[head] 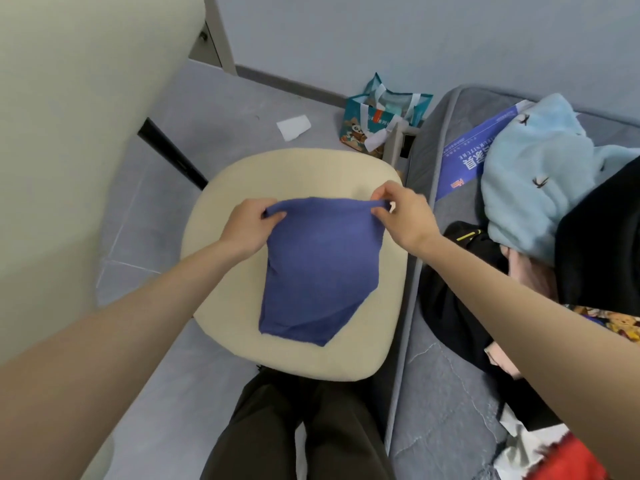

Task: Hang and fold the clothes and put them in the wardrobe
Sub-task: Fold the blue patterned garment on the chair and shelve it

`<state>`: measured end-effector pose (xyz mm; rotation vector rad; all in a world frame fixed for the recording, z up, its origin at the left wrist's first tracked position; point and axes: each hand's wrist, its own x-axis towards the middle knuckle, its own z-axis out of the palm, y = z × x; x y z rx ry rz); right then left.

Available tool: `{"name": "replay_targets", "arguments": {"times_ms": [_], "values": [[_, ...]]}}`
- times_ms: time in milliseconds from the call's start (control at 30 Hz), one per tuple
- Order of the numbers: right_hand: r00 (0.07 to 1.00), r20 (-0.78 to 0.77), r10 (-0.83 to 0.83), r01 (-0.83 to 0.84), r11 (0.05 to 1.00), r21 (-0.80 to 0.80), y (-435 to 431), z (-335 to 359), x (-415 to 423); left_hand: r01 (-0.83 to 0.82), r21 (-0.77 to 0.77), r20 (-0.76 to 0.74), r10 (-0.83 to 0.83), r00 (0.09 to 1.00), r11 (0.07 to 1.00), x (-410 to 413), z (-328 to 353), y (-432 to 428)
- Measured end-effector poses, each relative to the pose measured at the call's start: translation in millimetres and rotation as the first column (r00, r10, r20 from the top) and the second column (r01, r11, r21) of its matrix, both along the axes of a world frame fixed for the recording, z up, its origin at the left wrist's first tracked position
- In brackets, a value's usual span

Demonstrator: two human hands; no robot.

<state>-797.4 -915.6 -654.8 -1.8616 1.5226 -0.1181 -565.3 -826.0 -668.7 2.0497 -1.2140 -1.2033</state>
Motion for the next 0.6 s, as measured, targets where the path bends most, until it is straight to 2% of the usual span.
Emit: {"name": "replay_targets", "arguments": {"times_ms": [100, 267, 367, 467, 600], "values": [[0.994, 0.092, -0.063, 0.074, 0.990, -0.122, -1, -4, 5, -0.015, -0.103, 0.052, 0.020, 0.998, 0.995, 2, -2, -13], [0.952, 0.253, -0.174, 0.202, 0.976, -0.086, 14, -1, 4, -0.026, -0.133, 0.179, 0.050, 0.983, 0.991, 4, -4, -18], [0.926, 0.344, -0.155, 0.201, 0.974, -0.103, 36, 4, -1, -0.024, -0.194, 0.224, 0.068, 0.972, 0.981, 4, 2, -7], [0.945, 0.316, -0.087, 0.141, 0.978, -0.152, 68, 5, -11, 0.043, -0.155, 0.211, -0.009, 0.977, 0.987, 6, 1, 20], [0.963, 0.253, -0.095, 0.112, 0.992, -0.057, 108, 0, -22, 0.119, 0.011, 0.076, -0.119, 0.990, 0.993, 9, -11, 58]]}}
